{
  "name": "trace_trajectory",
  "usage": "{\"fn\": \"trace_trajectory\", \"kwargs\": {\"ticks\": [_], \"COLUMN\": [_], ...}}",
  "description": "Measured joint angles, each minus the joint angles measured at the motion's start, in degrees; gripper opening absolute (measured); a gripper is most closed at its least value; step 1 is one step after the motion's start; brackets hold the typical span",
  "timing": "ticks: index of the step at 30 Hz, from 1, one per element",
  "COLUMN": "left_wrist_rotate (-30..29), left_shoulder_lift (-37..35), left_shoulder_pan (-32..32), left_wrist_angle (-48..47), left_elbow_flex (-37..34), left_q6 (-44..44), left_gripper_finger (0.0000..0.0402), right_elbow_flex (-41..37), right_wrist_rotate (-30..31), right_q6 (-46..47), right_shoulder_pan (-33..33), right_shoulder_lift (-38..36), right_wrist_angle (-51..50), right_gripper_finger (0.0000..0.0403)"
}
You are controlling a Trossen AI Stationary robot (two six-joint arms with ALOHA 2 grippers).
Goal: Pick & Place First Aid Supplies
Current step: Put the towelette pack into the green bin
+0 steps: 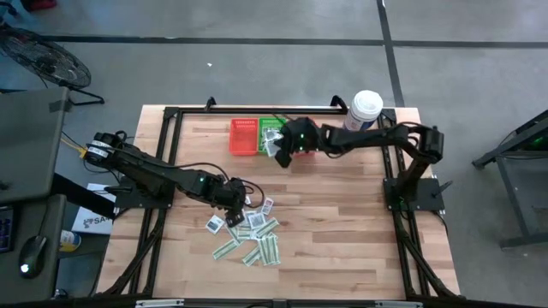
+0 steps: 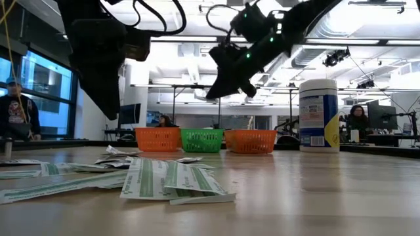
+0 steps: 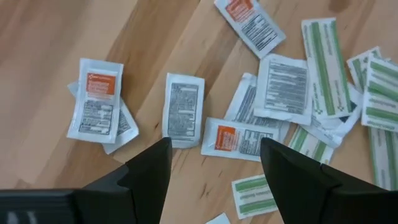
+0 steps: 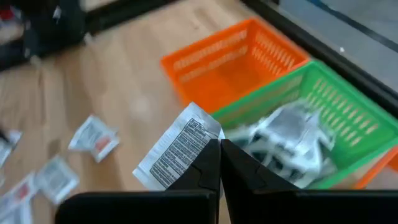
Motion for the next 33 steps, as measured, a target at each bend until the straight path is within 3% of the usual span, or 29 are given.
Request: {"fn": "trace_trajectory", "kwargs": {"ticks": [6,15,26,33], "left_wrist_rotate": [-4.7,-13.0,-10.3,-10.5], "left_shoulder_lift": [-1.5,-10.7,-29.4,-39.7], "left_shoulder_pan": [0.0,0.0,2.6,2.6], "left_wrist_angle": [-0.6,-5.0,17.2,18.9], "left_elbow_flex": [0.0,-0.2,-19.0,-23.3], "left_q6": [0.2,0.5,0.5,-1.1], "left_gripper_finger": [0.024,0.024,0.024,0.024], "right_elbow_flex": [0.0,0.0,5.2,13.5], "right_wrist_rotate": [-3.9,-4.6,-4.7,-2.9], "right_q6": [1.0,2.5,3.6,3.5], "right_shoulder_pan": [-4.8,-7.3,-8.4,-8.9], "right_shoulder_lift": [3.1,3.9,9.1,12.4], "right_wrist_angle": [2.6,9.6,8.0,-4.2], "right_gripper_finger": [0.0,0.0,0.0,0.0]}}
